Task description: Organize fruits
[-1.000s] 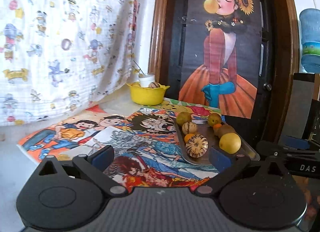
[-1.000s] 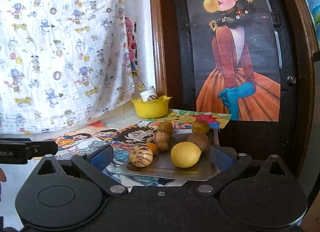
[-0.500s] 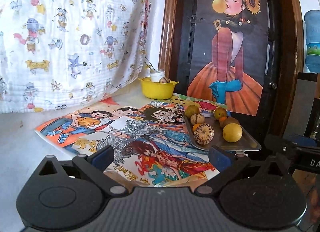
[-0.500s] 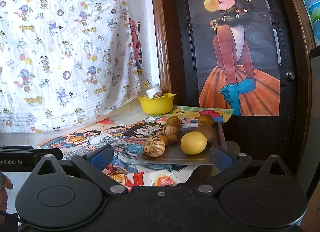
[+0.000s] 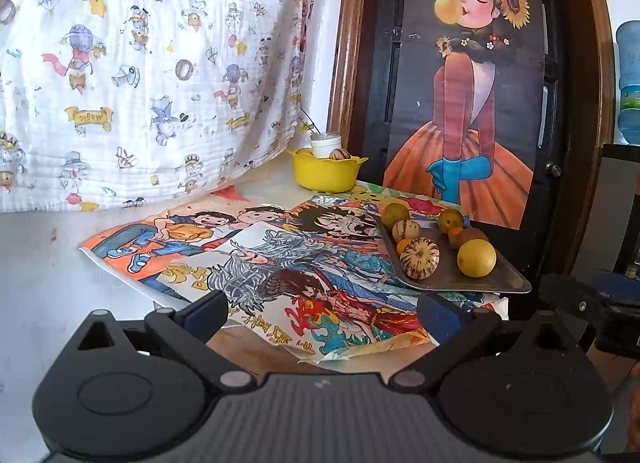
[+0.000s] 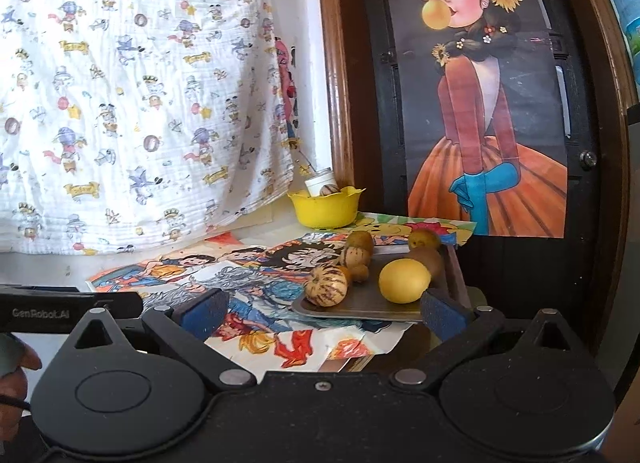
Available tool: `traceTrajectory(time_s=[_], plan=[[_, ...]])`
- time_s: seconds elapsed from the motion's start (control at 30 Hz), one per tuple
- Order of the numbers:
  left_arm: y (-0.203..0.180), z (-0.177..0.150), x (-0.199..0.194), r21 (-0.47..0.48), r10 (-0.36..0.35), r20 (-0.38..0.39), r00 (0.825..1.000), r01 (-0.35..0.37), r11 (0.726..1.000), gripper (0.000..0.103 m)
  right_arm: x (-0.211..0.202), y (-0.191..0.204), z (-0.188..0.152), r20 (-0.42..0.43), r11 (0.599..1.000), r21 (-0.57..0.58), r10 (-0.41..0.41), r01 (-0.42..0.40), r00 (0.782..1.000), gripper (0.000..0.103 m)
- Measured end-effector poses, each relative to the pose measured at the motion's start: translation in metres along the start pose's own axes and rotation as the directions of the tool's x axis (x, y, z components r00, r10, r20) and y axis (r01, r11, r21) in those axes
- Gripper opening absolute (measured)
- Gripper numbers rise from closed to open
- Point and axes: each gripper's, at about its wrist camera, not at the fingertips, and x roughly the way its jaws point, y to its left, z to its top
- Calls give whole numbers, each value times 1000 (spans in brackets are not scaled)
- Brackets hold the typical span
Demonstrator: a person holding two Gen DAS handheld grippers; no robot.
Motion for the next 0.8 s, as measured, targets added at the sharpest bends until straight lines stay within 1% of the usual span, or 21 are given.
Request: traceTrajectory(time_s=[0.27, 0.8], plan=[[6, -7, 6, -11, 9, -18, 1000, -9, 1000, 102, 2, 11, -9, 7, 1000, -25, 16, -16, 1000, 102], [10, -9, 10, -22, 12, -23, 1000, -12, 1000, 102, 3, 10, -11, 21, 1000, -13, 6, -6, 1000, 102]])
